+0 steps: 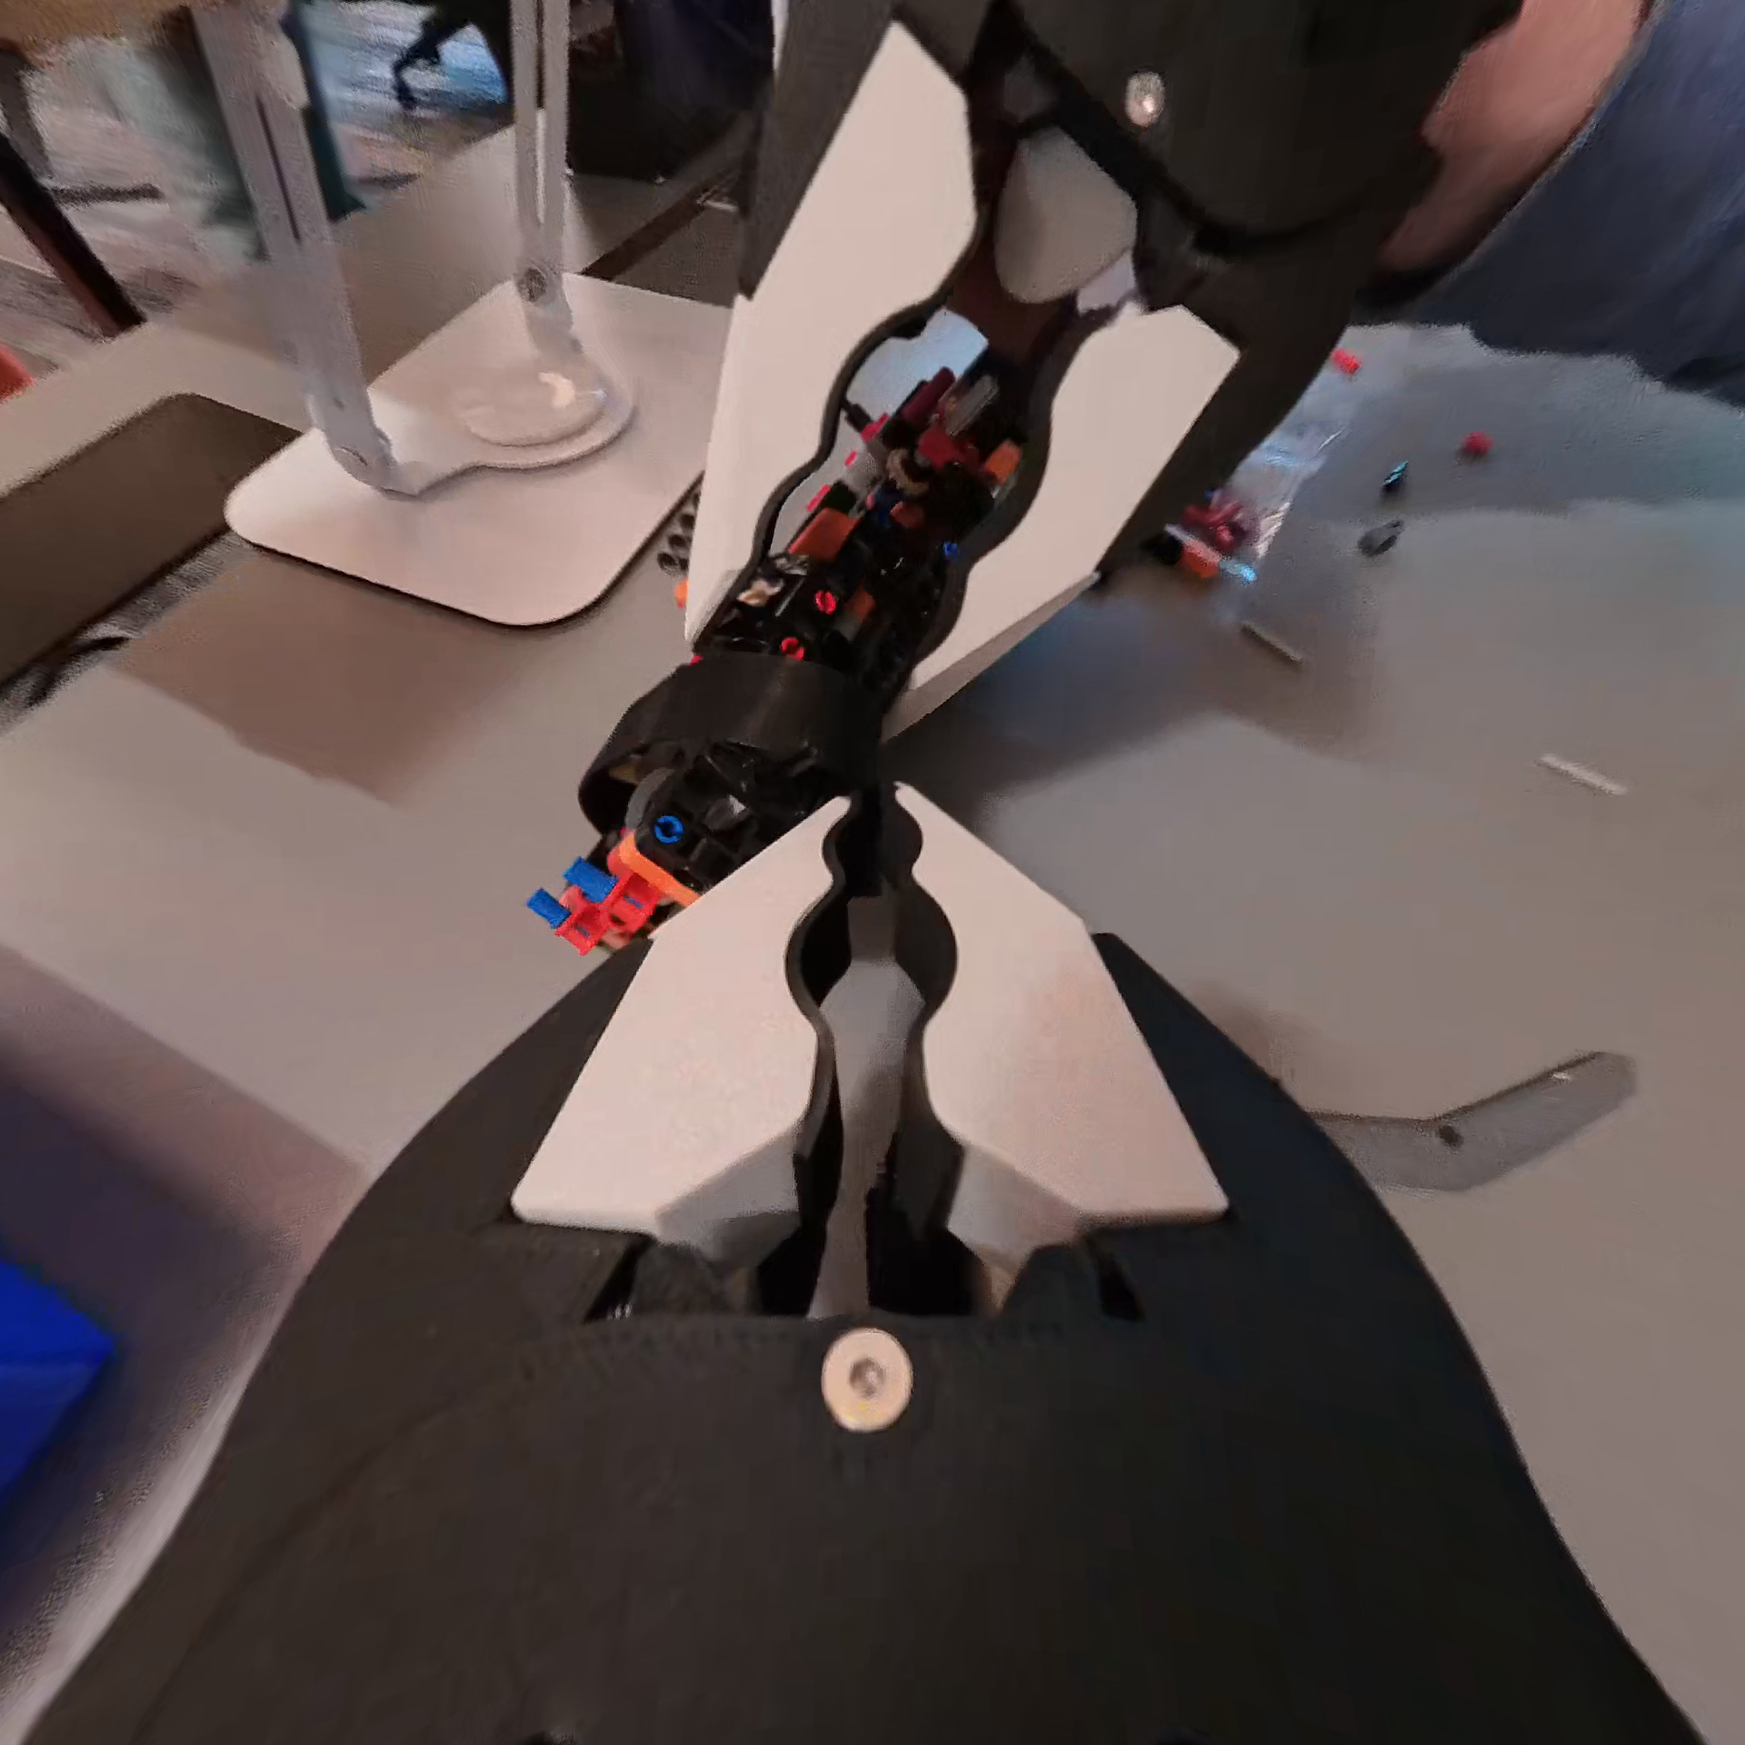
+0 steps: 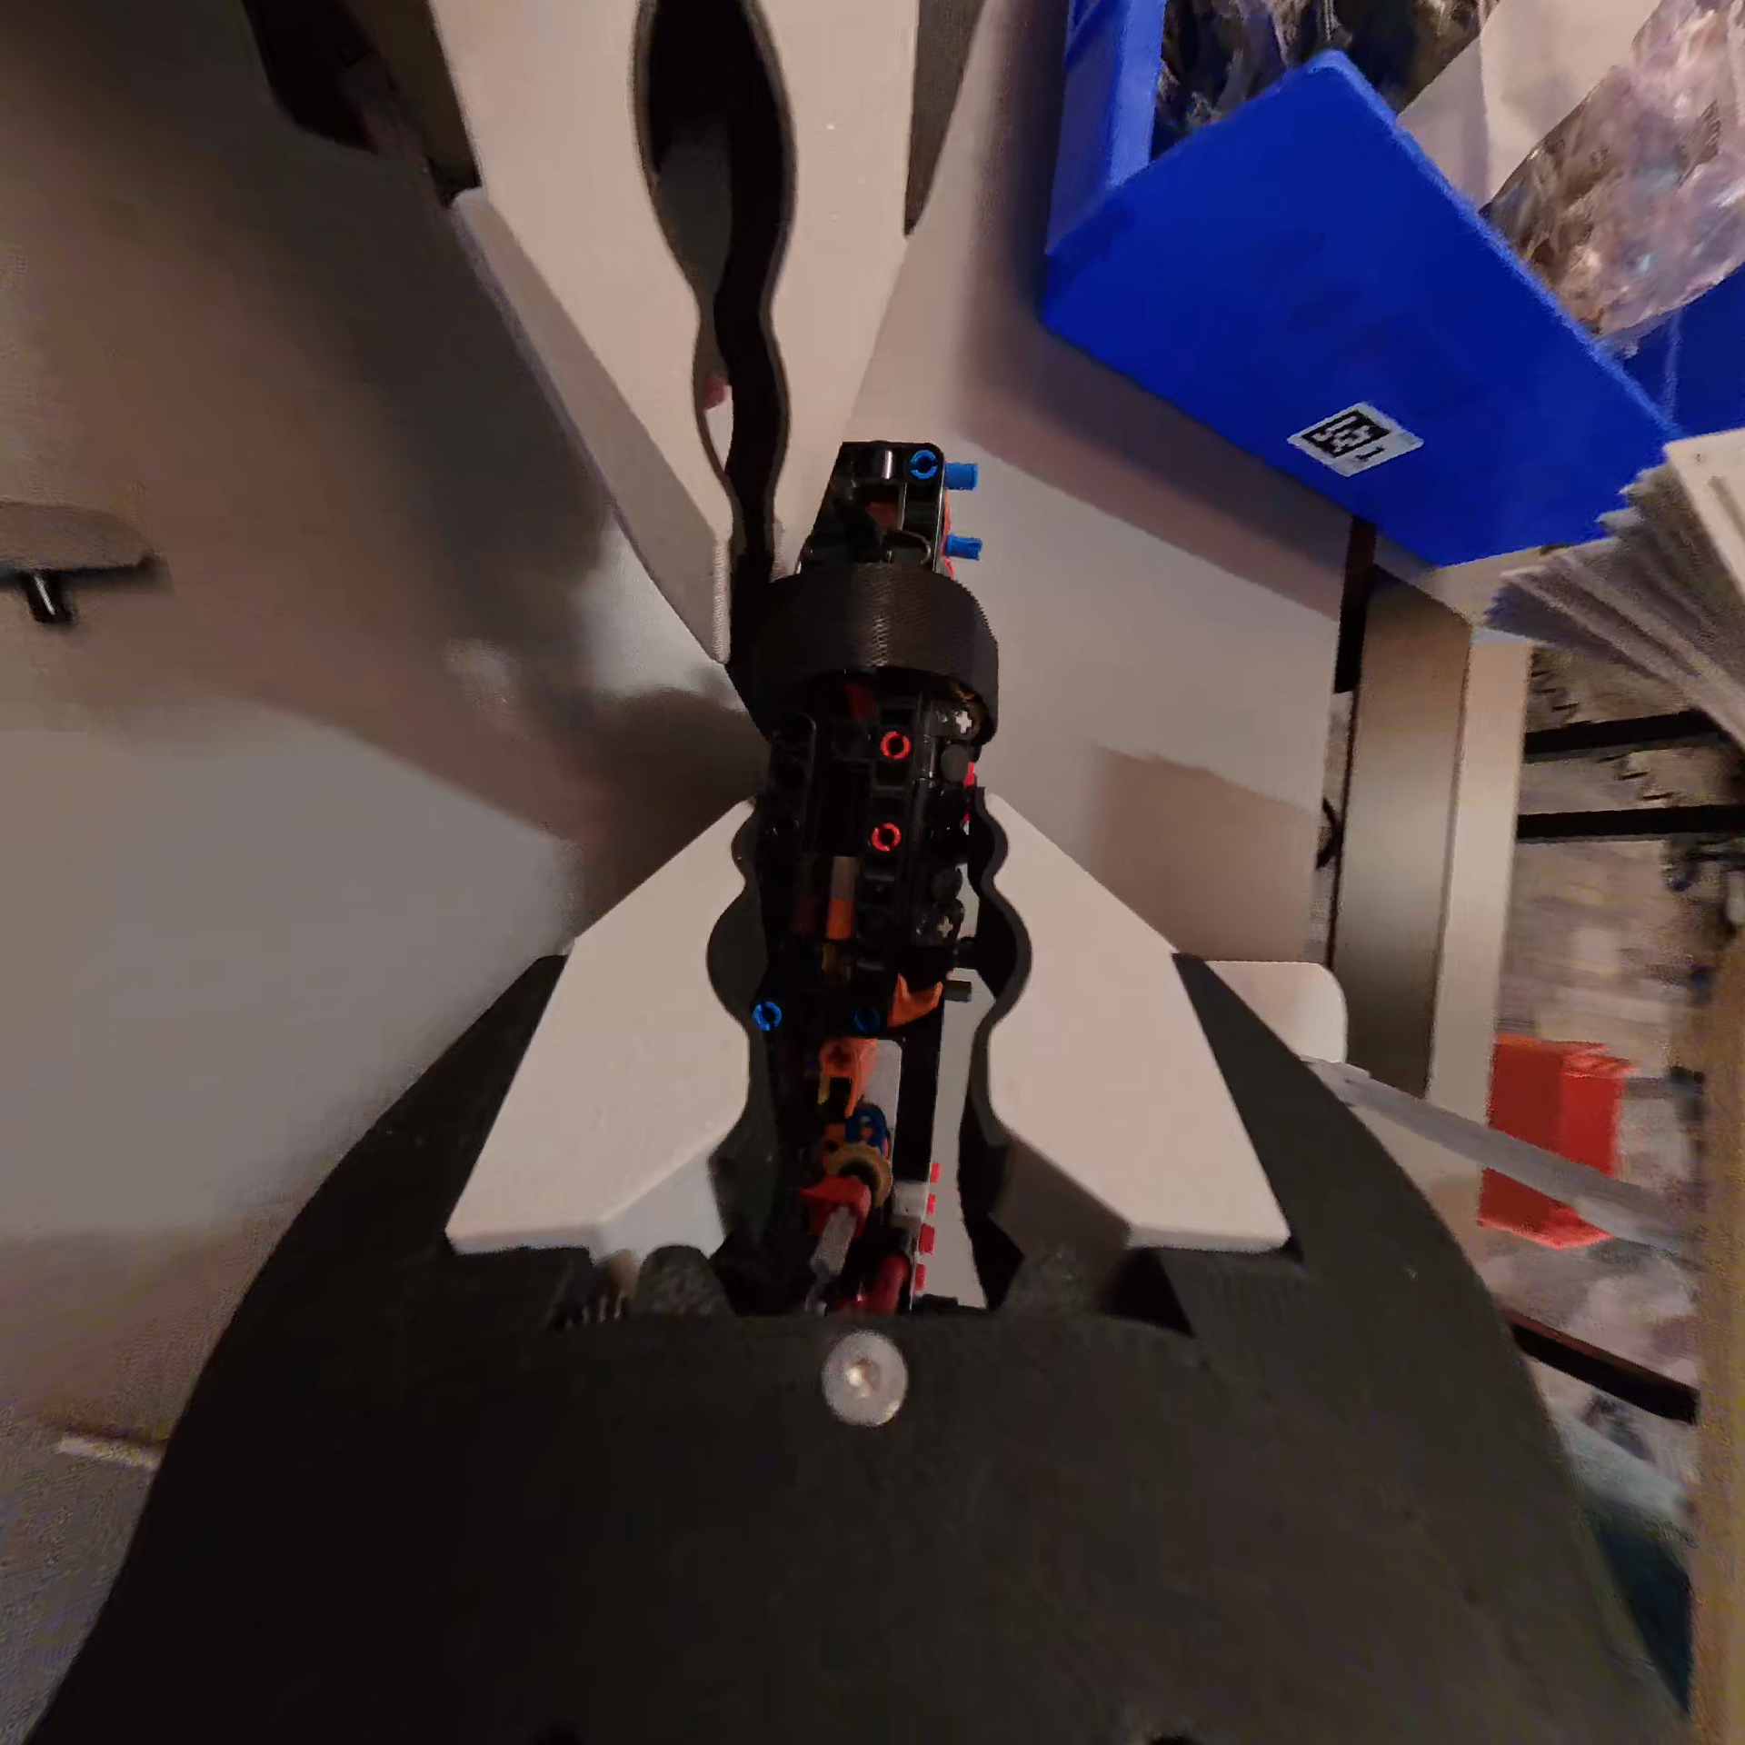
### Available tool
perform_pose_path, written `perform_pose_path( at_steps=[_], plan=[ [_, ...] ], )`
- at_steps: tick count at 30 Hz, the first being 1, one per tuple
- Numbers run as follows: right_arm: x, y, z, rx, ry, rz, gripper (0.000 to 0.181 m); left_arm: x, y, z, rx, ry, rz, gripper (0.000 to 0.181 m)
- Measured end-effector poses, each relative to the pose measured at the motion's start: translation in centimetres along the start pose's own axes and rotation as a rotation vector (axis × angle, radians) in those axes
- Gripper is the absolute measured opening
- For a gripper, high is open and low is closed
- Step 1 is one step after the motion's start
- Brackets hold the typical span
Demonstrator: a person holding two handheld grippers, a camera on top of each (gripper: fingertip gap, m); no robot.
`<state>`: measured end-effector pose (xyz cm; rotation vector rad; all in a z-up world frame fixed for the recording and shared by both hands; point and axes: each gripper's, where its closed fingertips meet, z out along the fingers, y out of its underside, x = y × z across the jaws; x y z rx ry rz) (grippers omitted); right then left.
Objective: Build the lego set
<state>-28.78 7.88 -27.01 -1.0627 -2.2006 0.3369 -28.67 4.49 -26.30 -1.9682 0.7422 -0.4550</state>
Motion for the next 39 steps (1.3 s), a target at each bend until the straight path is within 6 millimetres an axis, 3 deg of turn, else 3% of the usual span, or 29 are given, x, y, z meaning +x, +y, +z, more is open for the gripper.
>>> perform_pose_path(
  at_steps=[6, 10, 14, 18, 23, 28, 33, 37, 39],
  plan=[
    [0.2, -0.4, -0.6, 0.011, 0.235, -0.186, 0.040, 0.5, -0.5, -0.7, 0.051, 0.127, -0.202, 0.000],
    [0.5, -1.9, -2.5, 0.048, 0.449, -0.317, 0.049, 0.3, -1.1, -1.4, 0.106, 0.196, -0.335, 0.000],
    [-1.4, -3.7, -3.6, 0.081, 0.564, -0.485, 0.035, 0.1, -1.4, -1.7, 0.121, 0.251, -0.423, 0.000],
    [-2.6, -4.5, -2.5, 0.085, 0.596, -0.575, 0.032, -0.1, -1.6, -1.8, 0.139, 0.308, -0.507, 0.000],
    [-3.6, -4.4, -1.3, 0.095, 0.565, -0.511, 0.017, -0.1, -2.1, -2.0, 0.167, 0.351, -0.572, 0.000],
    [-2.6, -4.0, -1.5, 0.058, 0.642, -0.436, 0.020, -0.1, -2.4, -1.8, 0.182, 0.370, -0.630, 0.000],
    [-1.8, -4.1, -1.5, 0.056, 0.681, -0.452, 0.000, -0.2, -2.3, -1.8, 0.200, 0.356, -0.657, 0.000],
    [-2.4, -4.4, -2.3, 0.092, 0.650, -0.427, 0.000, 0.1, -1.8, -1.8, 0.203, 0.348, -0.650, 0.000],
    [-2.1, -4.9, -3.7, 0.101, 0.686, -0.401, 0.013, 0.2, -1.7, -1.7, 0.204, 0.350, -0.653, 0.000]
  ],
)
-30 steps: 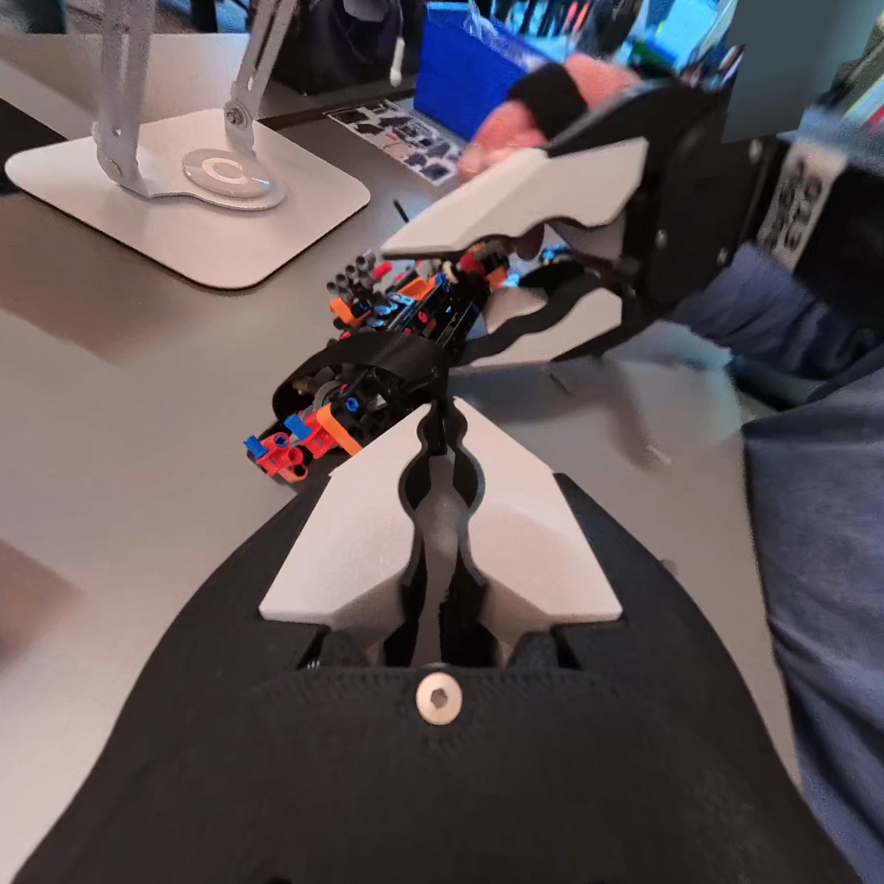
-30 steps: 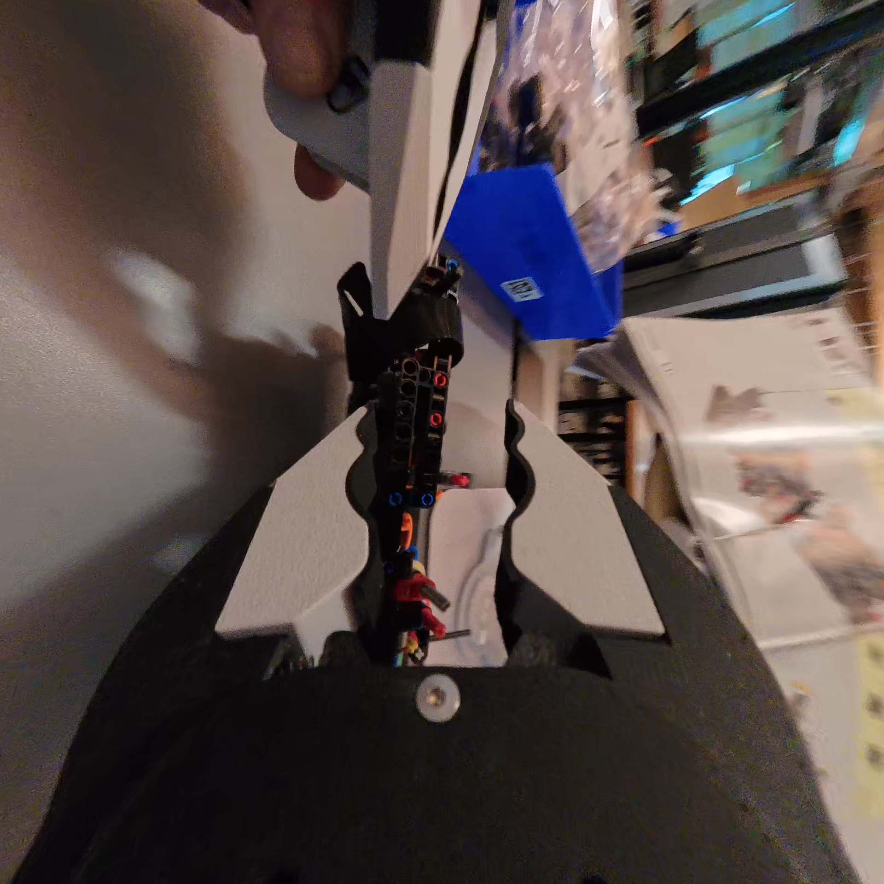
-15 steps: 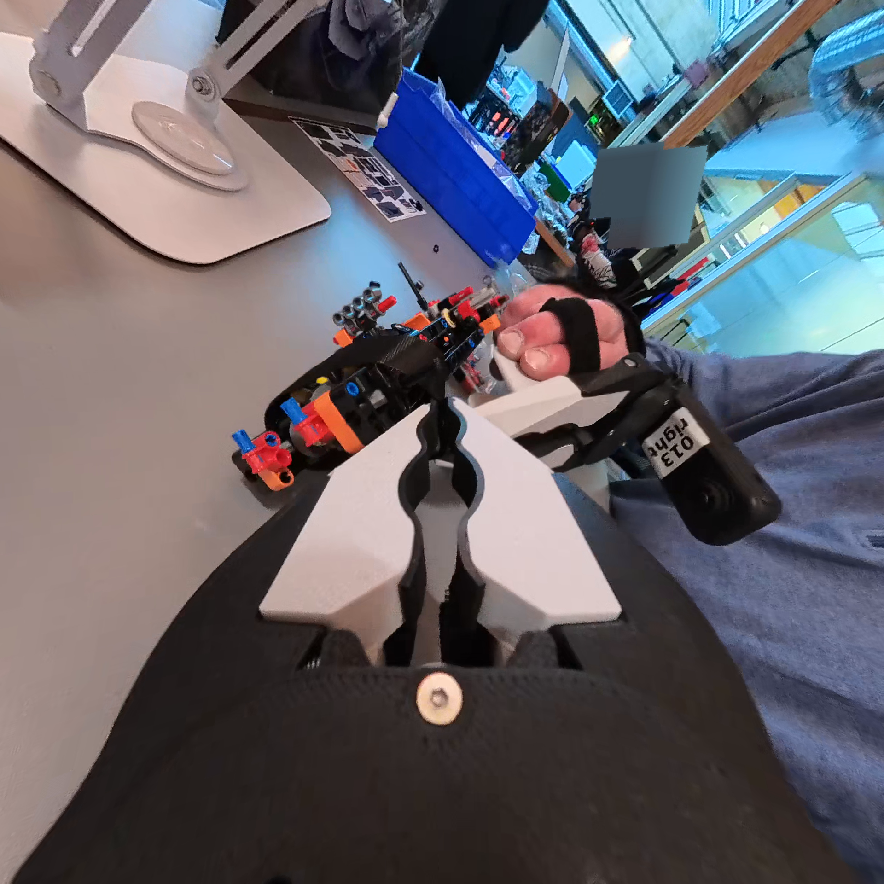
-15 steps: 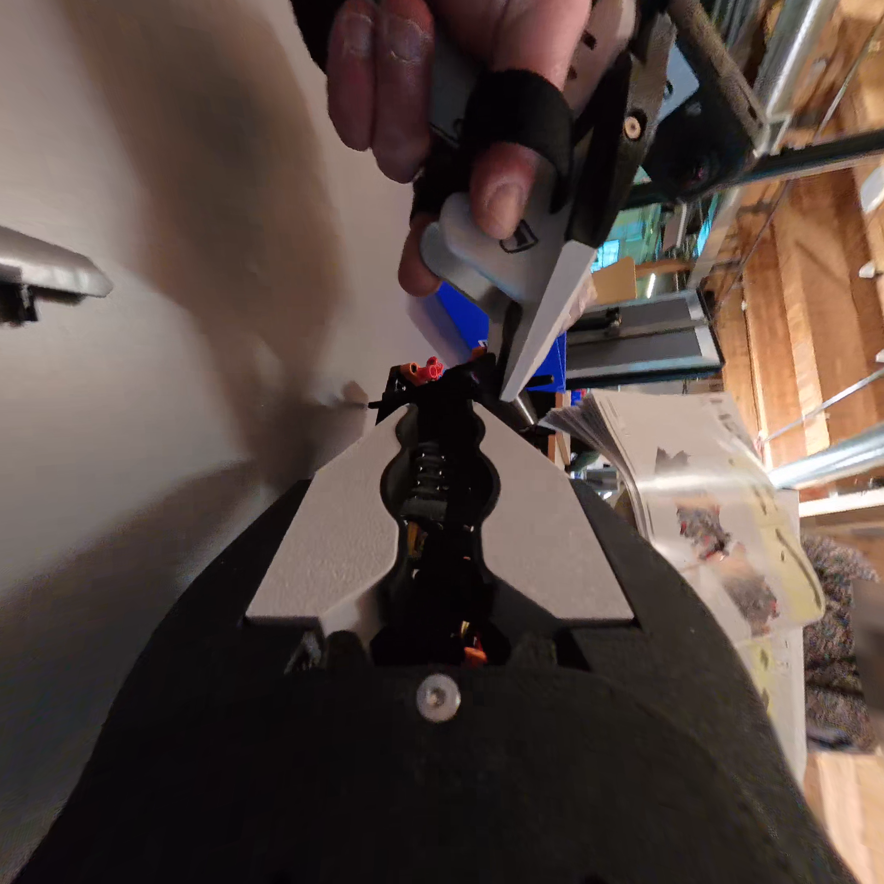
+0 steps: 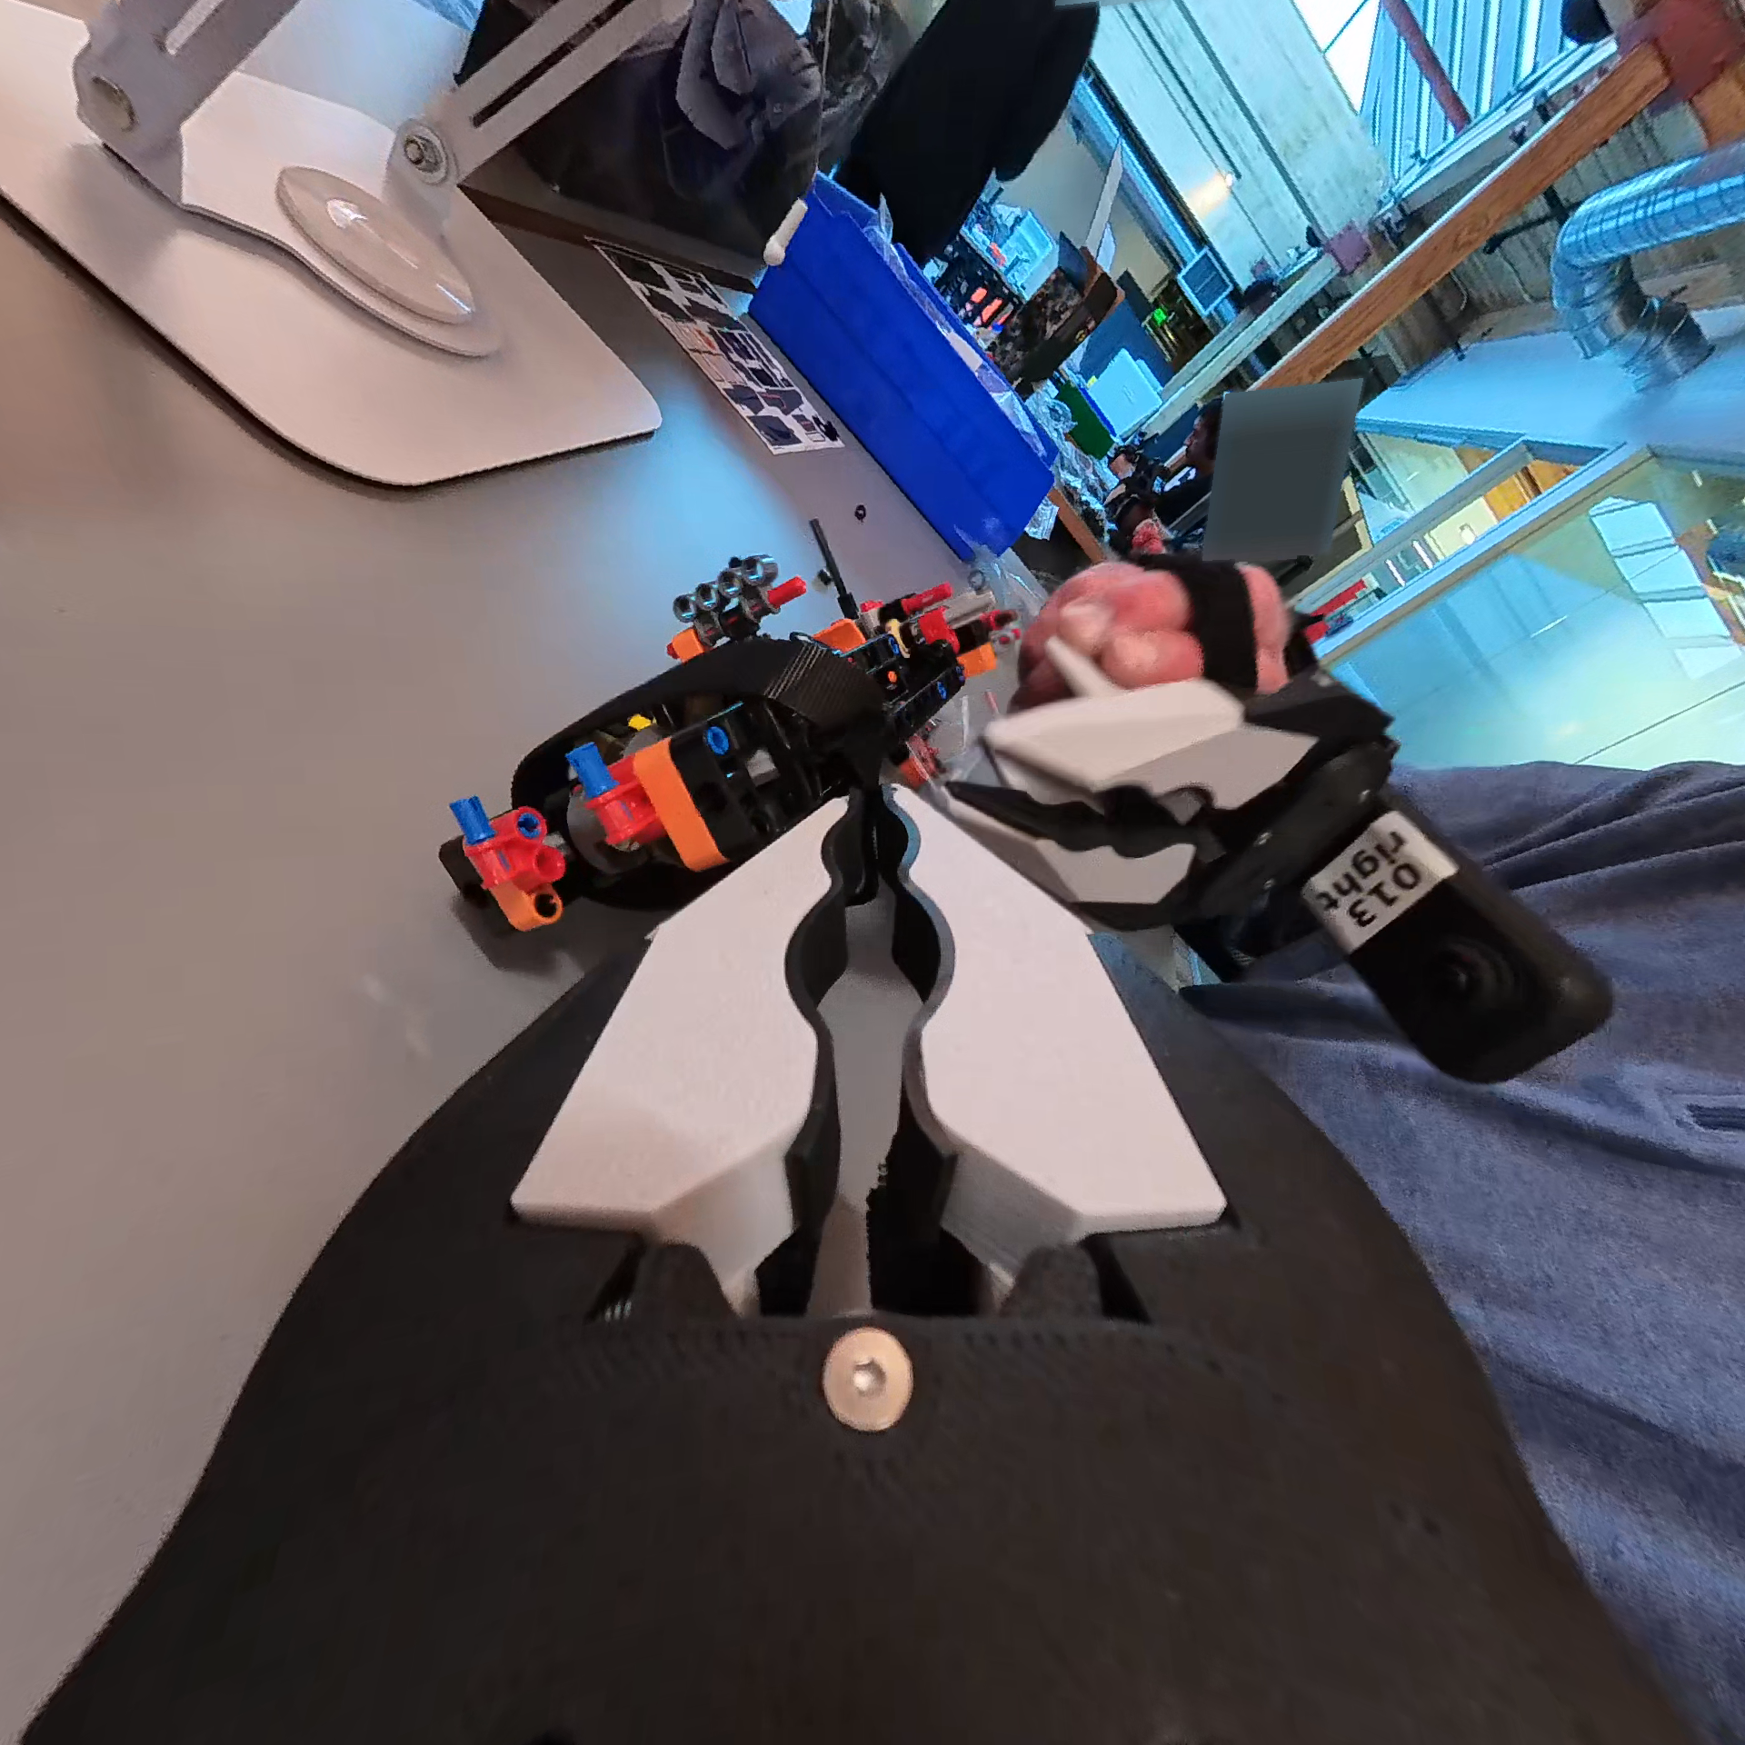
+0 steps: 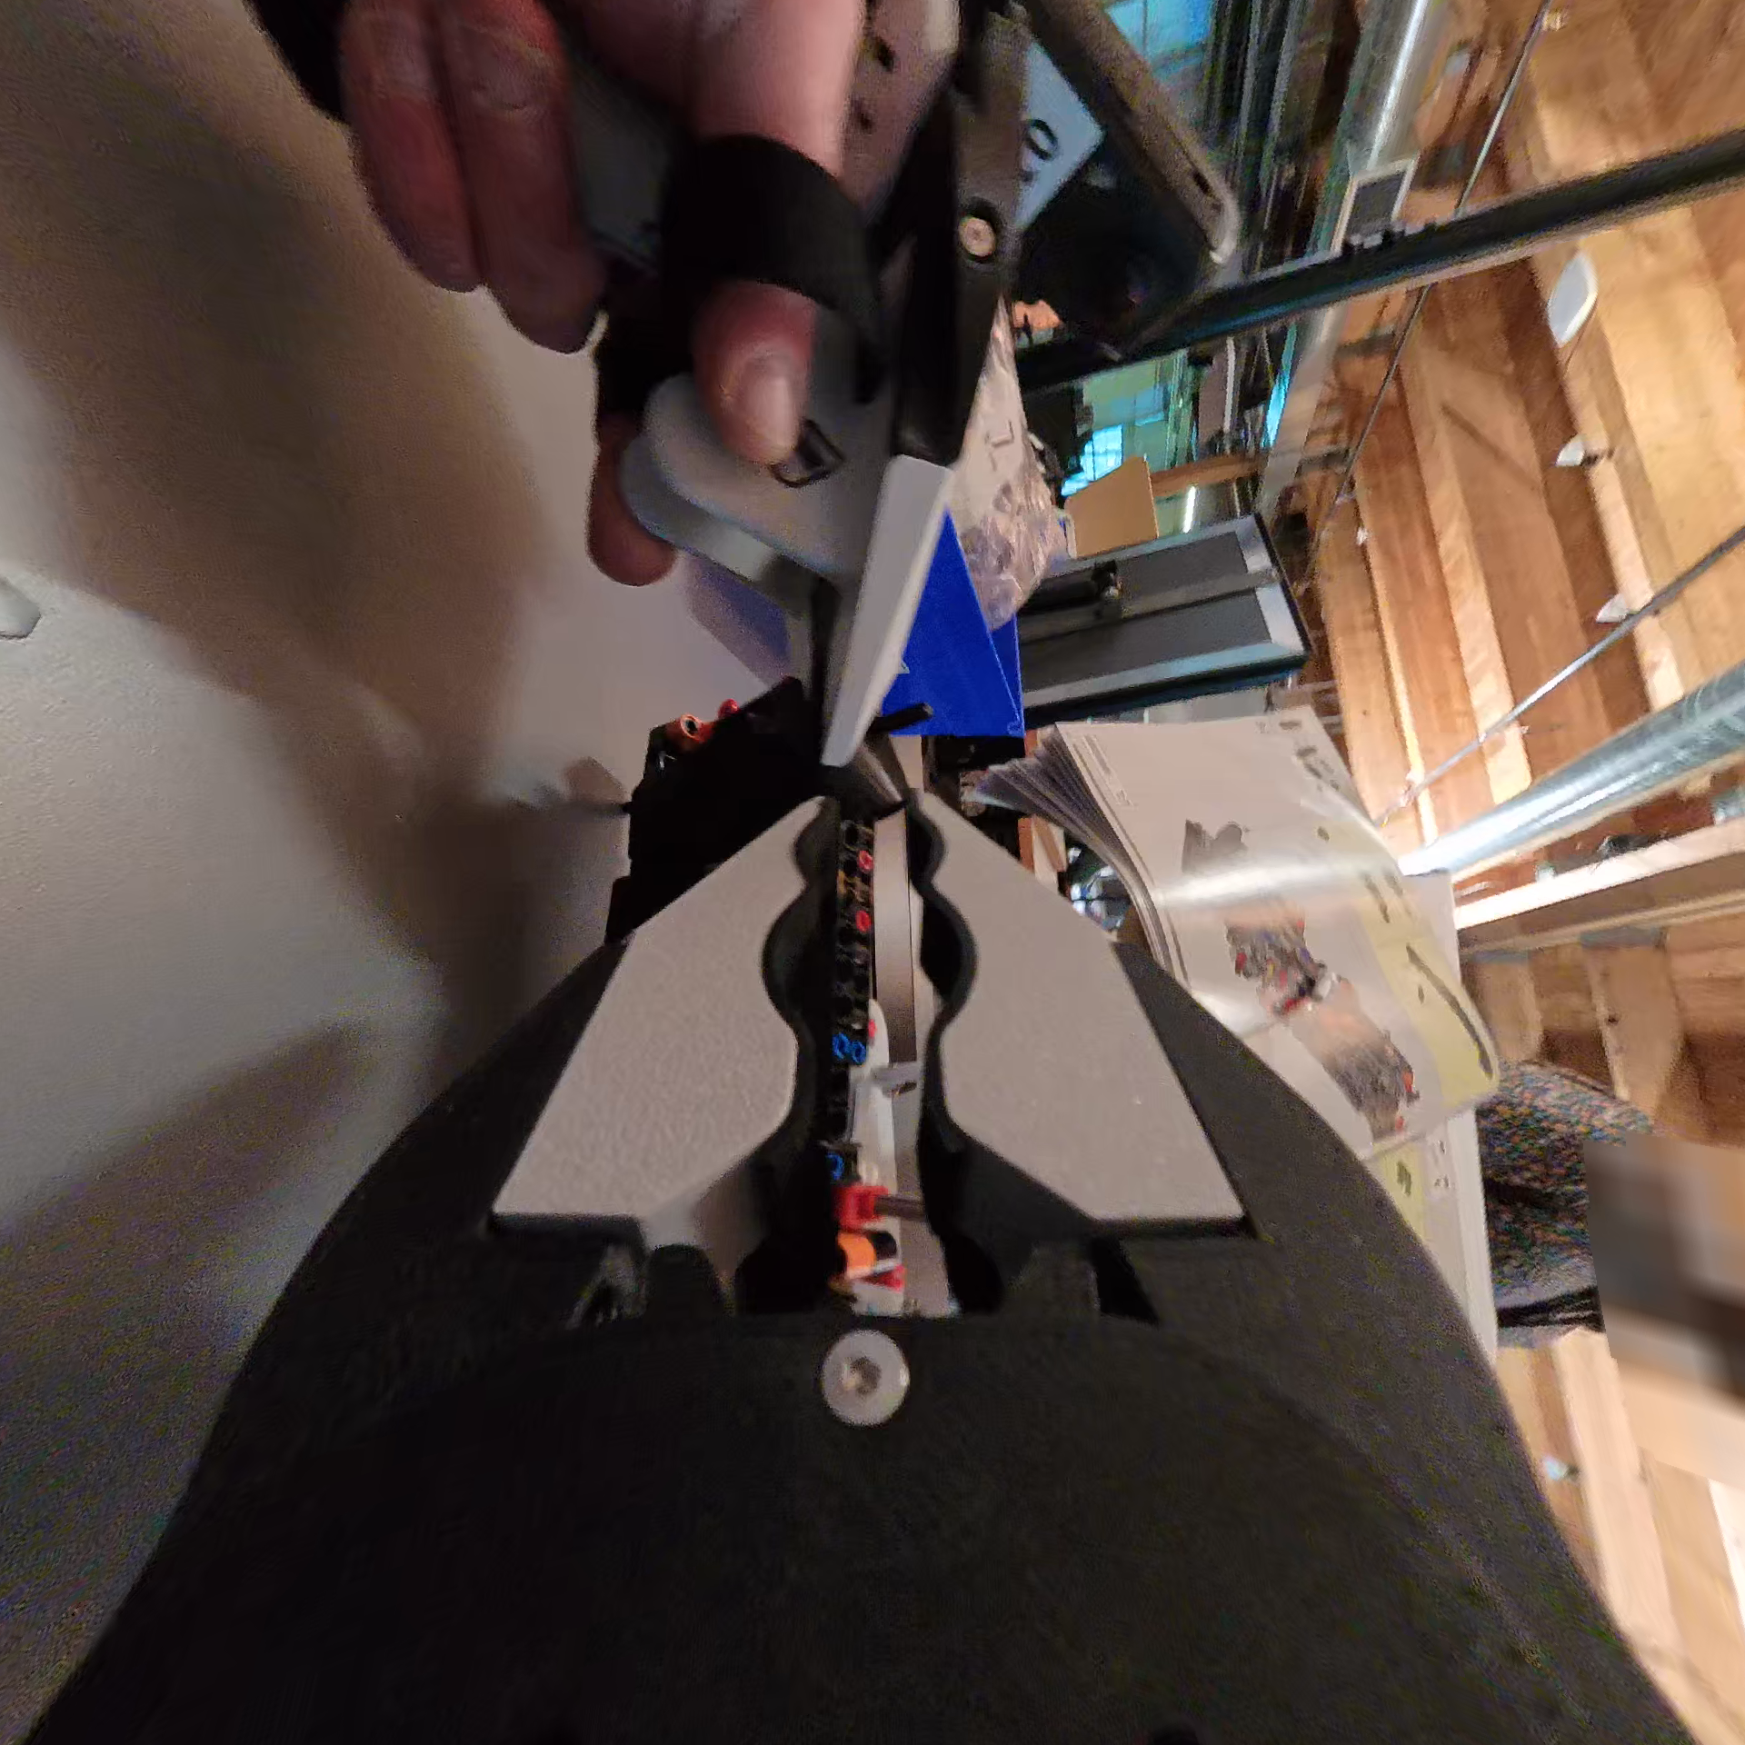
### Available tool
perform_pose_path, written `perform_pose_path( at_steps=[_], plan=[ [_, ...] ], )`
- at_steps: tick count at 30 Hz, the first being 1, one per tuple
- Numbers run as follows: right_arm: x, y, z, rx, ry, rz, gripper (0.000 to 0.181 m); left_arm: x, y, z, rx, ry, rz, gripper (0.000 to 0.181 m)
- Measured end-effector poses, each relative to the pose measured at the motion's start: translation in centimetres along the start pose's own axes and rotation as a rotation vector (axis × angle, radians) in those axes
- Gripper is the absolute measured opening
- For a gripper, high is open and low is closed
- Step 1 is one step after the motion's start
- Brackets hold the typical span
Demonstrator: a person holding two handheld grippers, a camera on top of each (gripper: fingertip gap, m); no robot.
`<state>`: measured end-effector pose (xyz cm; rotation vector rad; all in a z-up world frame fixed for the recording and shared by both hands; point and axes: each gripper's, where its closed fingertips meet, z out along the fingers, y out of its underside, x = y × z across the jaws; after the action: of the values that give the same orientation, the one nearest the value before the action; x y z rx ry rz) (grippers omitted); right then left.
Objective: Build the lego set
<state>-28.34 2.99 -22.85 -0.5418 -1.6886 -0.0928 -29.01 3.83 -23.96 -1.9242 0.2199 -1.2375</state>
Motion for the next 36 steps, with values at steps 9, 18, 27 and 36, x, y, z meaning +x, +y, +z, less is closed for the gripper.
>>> perform_pose_path(
  at_steps=[9, 18, 27, 36],
  plan=[
    [-1.8, 5.1, 1.6, -0.294, -0.291, 0.187, 0.030, 0.0, 0.8, 0.2, -0.030, -0.031, 0.064, 0.000],
    [-1.5, 5.6, 1.8, -0.267, -0.443, 0.336, 0.029, -0.4, 0.6, -1.2, 0.039, -0.131, 0.249, 0.025],
    [-1.0, 6.1, 2.1, -0.230, -0.534, 0.406, 0.029, -2.5, 1.4, -0.5, -0.041, -0.283, 0.442, 0.028],
    [-1.0, 6.0, 2.0, -0.220, -0.508, 0.369, 0.029, -1.1, 1.0, 0.7, 0.010, -0.146, 0.357, 0.000]
  ],
)
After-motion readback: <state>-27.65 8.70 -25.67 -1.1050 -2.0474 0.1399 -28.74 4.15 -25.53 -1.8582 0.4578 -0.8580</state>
